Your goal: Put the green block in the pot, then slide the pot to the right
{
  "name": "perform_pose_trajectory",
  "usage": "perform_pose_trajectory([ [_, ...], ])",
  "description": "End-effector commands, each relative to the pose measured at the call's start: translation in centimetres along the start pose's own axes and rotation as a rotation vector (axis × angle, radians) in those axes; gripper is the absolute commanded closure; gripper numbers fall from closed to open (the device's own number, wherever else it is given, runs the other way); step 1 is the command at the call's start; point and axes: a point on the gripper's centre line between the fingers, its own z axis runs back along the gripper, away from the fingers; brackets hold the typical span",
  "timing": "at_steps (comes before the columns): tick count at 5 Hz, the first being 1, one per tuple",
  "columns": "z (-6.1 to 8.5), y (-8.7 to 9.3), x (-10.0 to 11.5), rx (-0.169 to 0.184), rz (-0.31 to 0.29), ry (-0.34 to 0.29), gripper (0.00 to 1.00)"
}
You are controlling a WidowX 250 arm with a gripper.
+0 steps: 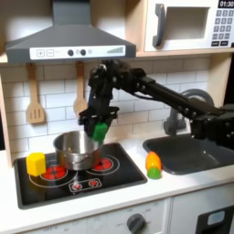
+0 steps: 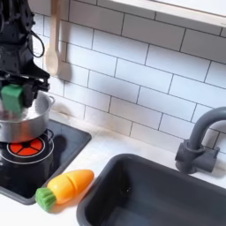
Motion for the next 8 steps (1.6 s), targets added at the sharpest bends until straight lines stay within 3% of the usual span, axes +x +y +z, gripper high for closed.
perform_pose_trajectory([
  [1, -1.1, 0.2, 1.9, 0.003, 0.0, -0.025, 1.0],
  [3, -1.8, 0.7, 3.7, 0.008, 0.003, -0.048, 1.0],
  [5, -2.3, 1.6, 3.5, 0.019, -0.002, -0.041, 1.0],
  [6, -2.2, 1.6, 3.4, 0.016, -0.019, -0.028, 0.0],
  [8, -2.7, 1.6, 3.3, 0.015, -0.035, -0.016, 0.0],
])
